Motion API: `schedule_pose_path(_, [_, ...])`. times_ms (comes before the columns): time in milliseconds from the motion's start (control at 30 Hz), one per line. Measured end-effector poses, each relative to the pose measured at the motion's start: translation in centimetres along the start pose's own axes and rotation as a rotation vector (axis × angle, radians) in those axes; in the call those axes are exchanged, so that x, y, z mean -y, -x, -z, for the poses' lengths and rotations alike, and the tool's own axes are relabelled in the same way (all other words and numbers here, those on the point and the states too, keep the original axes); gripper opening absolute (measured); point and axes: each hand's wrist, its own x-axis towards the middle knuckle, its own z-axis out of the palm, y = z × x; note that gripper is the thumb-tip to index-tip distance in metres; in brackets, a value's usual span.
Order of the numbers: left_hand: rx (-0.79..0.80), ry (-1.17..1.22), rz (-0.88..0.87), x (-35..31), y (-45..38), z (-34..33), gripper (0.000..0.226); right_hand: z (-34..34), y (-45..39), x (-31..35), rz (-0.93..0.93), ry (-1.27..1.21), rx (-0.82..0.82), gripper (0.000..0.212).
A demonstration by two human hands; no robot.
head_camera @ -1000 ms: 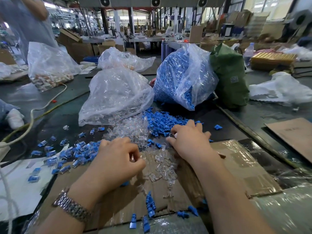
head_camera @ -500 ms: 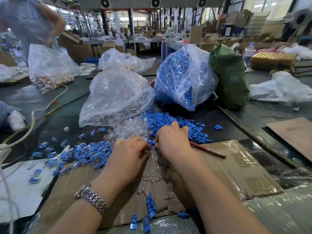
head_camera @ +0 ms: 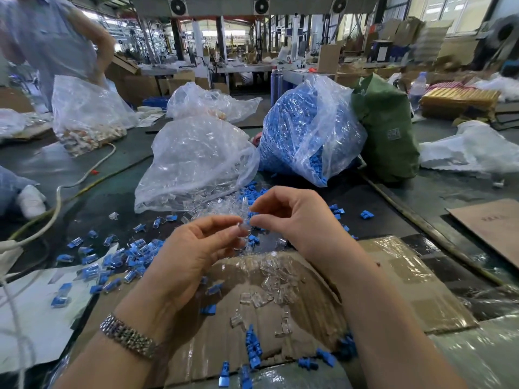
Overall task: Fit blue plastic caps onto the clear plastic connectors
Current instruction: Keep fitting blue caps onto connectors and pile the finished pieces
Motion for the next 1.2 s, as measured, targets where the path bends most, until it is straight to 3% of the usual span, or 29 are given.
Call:
schedule_pose_path(267, [0.041,0.149,0.069,-0.4,0.6,-1.1,0.023,-0.2,0.5,0.2,0.147,0.101,0.049,0.021])
schedule_pose_path(467, [0.074,0.165,0.066,-1.0,0.9,-1.2,0.024,-0.6,0.7,0.2,0.193,0.204,0.057,0.006])
schedule_pose_path(633, [0.082,0.105,0.047,-0.9,1.0,-0.6,0.025,-0.5,0.7,0.3,0.224,0.281,0.073,0.009])
schedule_pose_path(800, [-0.002,0.007,-0.026,-0.7,0.8,-0.8,0.040,-0.7,0.7,0.3,0.245,0.325,0.087,0.011])
schedule_pose_path(1200, [-0.030,-0.063,-0.064,-0.8,1.2,-1.0,0.028,-0.7,0.7,0.4,0.250,0.335,0.108,0.009])
